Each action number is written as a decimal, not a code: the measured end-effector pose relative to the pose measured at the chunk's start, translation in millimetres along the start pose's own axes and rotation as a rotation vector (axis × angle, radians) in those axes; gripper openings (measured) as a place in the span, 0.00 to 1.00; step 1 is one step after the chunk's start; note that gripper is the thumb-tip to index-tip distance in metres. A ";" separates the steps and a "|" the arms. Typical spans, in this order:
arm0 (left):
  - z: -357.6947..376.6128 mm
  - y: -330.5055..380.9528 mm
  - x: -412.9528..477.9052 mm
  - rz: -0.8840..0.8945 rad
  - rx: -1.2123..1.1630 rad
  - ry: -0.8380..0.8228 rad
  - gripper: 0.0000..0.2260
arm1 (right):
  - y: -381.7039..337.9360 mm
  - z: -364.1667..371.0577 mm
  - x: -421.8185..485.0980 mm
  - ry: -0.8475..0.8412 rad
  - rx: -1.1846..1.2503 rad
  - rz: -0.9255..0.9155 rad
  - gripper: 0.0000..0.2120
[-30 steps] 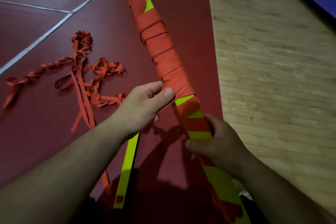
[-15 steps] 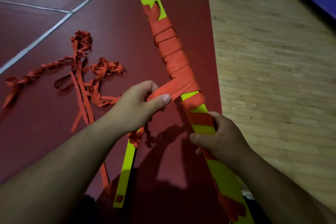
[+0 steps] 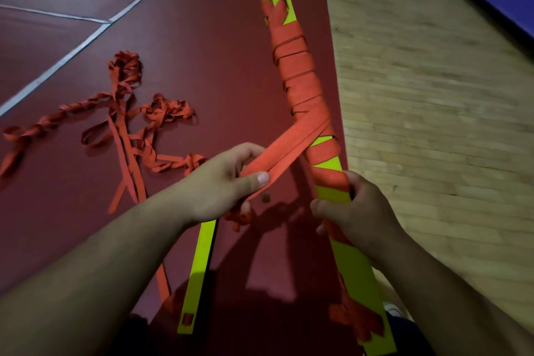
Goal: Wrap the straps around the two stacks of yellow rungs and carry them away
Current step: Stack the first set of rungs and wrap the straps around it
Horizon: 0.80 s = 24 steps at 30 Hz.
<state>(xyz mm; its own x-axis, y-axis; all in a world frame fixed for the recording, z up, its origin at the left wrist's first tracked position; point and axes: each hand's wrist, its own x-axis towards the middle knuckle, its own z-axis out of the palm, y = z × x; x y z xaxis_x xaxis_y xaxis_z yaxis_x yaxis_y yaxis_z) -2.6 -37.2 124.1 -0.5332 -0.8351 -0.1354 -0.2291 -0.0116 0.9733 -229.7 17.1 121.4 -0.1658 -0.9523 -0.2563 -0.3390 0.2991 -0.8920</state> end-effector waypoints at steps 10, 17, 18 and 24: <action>5.3 -1.9 9.2 -0.078 -0.161 0.267 0.07 | -3.4 1.6 -5.6 -0.227 0.224 0.066 0.23; 5.3 -6.2 11.3 0.075 -0.094 0.351 0.16 | -4.5 3.7 -8.7 -0.333 0.317 0.060 0.32; 4.8 -6.4 11.8 0.089 -0.086 0.351 0.15 | -5.0 3.7 -9.8 -0.356 0.336 0.067 0.34; 14.8 -10.6 12.3 0.122 -0.250 0.259 0.19 | -8.5 9.5 -17.9 -0.576 0.459 0.074 0.31</action>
<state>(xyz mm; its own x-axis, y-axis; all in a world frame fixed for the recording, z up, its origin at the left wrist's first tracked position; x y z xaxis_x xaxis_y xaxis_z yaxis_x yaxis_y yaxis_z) -18.8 -39.2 109.4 -0.3137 -0.9495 0.0039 0.0461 -0.0111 0.9989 -215.1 30.9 130.0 0.3815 -0.8497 -0.3639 0.0963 0.4280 -0.8986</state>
